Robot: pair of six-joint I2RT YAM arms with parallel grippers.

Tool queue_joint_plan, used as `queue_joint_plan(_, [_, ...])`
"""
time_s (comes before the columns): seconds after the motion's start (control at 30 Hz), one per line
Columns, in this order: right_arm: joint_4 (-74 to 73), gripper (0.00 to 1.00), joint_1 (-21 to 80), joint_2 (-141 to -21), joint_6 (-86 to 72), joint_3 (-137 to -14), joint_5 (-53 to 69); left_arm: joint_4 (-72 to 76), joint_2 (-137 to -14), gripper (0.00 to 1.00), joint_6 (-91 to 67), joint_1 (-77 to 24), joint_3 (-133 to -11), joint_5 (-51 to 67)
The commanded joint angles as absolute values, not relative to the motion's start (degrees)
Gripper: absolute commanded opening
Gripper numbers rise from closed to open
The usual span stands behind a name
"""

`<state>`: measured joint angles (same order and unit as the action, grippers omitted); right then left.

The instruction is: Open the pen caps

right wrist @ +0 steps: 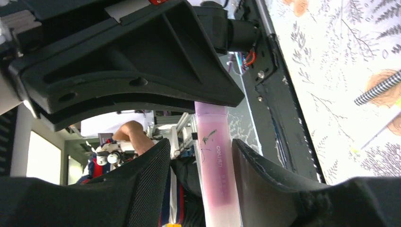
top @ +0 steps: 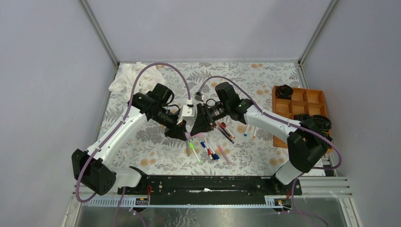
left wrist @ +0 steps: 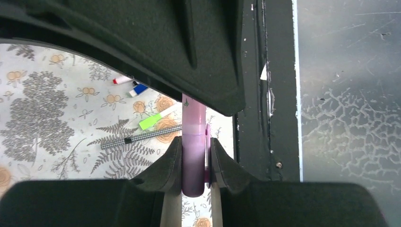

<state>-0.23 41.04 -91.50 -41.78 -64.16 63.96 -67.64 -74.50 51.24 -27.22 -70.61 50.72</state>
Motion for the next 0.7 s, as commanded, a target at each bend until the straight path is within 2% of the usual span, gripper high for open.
queue_joint_plan(0.0, [-20.3,0.56,41.7,-92.6,-24.6,-69.8,61.1,-72.6,-77.1,0.0,54.4,-27.2,-73.2,52.9])
queue_joint_plan(0.1, [-22.2,0.55,41.8,-92.3,-21.8,-69.5,60.0,-73.3,-77.5,0.0,54.5,-27.2,-73.5,53.2])
queue_joint_plan(0.2, [-22.2,0.45,42.0,-92.4,-21.3,-69.8,57.8,-73.3,-77.6,0.0,54.4,-27.2,-73.5,53.3])
queue_joint_plan(0.33, [-23.1,0.4,43.5,-93.0,-20.1,-71.9,55.0,-73.9,-78.8,0.0,53.9,-27.1,-74.1,53.0])
queue_joint_plan(0.67, [-22.1,0.41,47.2,-93.7,-18.5,-72.5,49.8,-80.4,-84.0,0.0,54.5,-27.1,-77.9,56.6])
